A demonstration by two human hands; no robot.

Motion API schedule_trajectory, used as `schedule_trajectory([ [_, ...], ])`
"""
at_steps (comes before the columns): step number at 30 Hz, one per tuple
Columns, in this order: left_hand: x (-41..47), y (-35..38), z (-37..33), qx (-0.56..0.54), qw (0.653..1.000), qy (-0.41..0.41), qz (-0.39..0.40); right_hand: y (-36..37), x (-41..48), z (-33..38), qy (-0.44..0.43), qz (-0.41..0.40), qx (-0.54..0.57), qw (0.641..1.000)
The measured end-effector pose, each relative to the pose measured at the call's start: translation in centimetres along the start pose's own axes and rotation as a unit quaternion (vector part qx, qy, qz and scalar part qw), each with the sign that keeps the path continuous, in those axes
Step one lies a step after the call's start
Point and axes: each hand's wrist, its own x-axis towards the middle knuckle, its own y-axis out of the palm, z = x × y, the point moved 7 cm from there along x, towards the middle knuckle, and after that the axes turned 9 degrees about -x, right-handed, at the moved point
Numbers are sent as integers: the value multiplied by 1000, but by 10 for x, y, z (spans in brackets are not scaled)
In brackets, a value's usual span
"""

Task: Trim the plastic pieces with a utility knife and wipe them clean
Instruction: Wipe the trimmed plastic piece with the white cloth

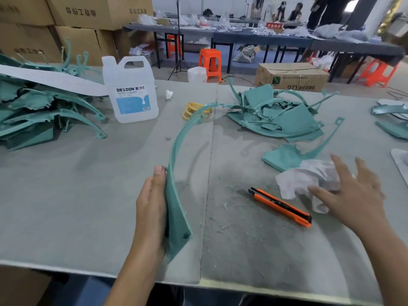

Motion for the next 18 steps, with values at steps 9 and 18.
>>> schedule_trajectory([
  [9, -30, 31, -4, -234, 957, -153, 72, 60, -171, 169, -60, 372, 478, 793],
  [18, -70, -108, -32, -128, 986, -108, -22, 71, -221, 251, -35, 447, 570, 688],
])
